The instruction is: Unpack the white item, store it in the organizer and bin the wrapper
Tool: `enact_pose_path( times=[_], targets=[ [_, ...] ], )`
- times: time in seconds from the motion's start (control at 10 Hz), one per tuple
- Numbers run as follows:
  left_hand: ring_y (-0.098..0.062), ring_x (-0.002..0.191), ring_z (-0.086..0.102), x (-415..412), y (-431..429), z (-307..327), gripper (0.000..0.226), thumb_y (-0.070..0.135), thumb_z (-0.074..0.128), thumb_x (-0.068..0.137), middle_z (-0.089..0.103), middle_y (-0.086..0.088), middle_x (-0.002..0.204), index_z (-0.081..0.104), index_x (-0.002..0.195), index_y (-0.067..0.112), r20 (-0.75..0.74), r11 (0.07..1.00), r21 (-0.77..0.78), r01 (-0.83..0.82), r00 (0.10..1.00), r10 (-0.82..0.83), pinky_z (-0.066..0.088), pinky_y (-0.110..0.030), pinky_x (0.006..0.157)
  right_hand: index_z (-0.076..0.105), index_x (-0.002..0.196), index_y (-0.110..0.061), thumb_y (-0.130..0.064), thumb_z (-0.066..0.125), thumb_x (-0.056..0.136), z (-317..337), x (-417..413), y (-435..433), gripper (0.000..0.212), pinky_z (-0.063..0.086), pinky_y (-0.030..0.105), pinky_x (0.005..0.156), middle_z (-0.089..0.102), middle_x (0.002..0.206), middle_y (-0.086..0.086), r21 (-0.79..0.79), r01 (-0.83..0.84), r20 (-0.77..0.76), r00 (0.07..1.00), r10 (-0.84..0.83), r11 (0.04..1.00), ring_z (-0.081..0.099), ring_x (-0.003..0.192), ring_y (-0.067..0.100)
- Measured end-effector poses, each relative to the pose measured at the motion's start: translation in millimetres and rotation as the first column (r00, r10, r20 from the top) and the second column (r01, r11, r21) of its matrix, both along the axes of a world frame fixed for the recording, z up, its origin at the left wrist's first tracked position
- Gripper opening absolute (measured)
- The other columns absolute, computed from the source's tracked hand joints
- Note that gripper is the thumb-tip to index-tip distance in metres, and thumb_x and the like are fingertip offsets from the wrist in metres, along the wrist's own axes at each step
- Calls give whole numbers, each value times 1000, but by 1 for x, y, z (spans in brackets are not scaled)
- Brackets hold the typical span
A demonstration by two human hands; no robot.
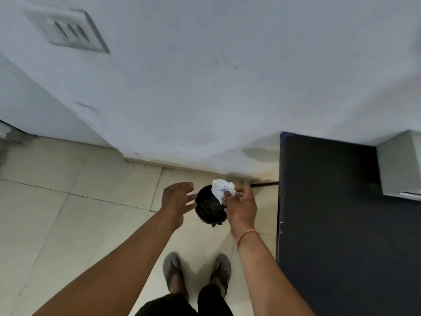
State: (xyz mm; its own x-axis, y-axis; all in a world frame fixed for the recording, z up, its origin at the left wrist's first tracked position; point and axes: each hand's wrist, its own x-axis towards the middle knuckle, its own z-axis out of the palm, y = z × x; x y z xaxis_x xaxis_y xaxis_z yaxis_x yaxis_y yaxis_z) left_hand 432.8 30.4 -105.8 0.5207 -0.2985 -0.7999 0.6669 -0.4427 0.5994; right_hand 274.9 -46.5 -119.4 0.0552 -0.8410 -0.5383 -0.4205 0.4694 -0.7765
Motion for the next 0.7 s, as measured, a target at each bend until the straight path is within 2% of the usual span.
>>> enact_pose_path(
  times=[0.1,0.2,0.3,0.4,0.5,0.6,0.7],
  targets=[
    [-32,99,73,17,-10,-77,16,8,66,96,75,-13,117,76,108,9,-18,998,63,30,999,-28,61,-39,71,56,83,-36,-30,73,80,-67,21,-8,18,64,46,79,72,86,-6,40,10,-72,997,-8,999,74,82,25],
    [-30,98,70,38,-25,-187,15,9,67,95,75,-10,110,77,107,9,-29,985,112,135,991,-132,59,-39,73,61,79,-25,-24,72,81,-173,45,-17,11,60,37,80,73,82,-7,117,9,-203,979,16,993,72,83,24],
    [-28,95,69,50,-32,-249,17,11,68,95,75,-6,101,77,109,8,-9,971,136,198,980,-199,59,-39,75,65,79,-23,-23,71,81,-235,55,-20,6,58,32,78,77,88,-3,152,31,-246,969,8,988,74,86,24],
    [-25,88,68,62,-39,-331,13,13,69,95,74,-4,92,77,104,11,7,945,153,289,956,-293,58,-38,74,70,91,-22,-25,65,86,-331,66,-20,8,52,28,85,77,109,6,209,28,-279,960,32,978,70,102,30],
    [-24,86,68,64,-43,-362,11,13,68,94,74,-4,90,77,101,13,17,933,163,320,945,-327,58,-36,73,68,105,-25,-31,62,86,-374,72,-20,21,57,40,96,71,125,11,421,-15,-176,980,98,907,68,111,37],
    [-23,86,69,63,-44,-372,19,12,68,92,74,-5,94,77,108,9,41,908,187,375,921,-388,59,-35,70,68,125,-11,-26,53,98,-394,76,-20,35,59,48,97,69,130,16,475,-62,-208,961,180,878,67,116,39],
    [-27,93,73,65,-44,-364,21,17,71,85,77,-5,99,78,104,14,88,886,220,409,896,-435,63,-41,78,71,120,-7,-30,52,100,-381,77,-25,36,57,40,95,74,119,14,359,-23,-304,942,140,933,69,108,36]
  ],
)
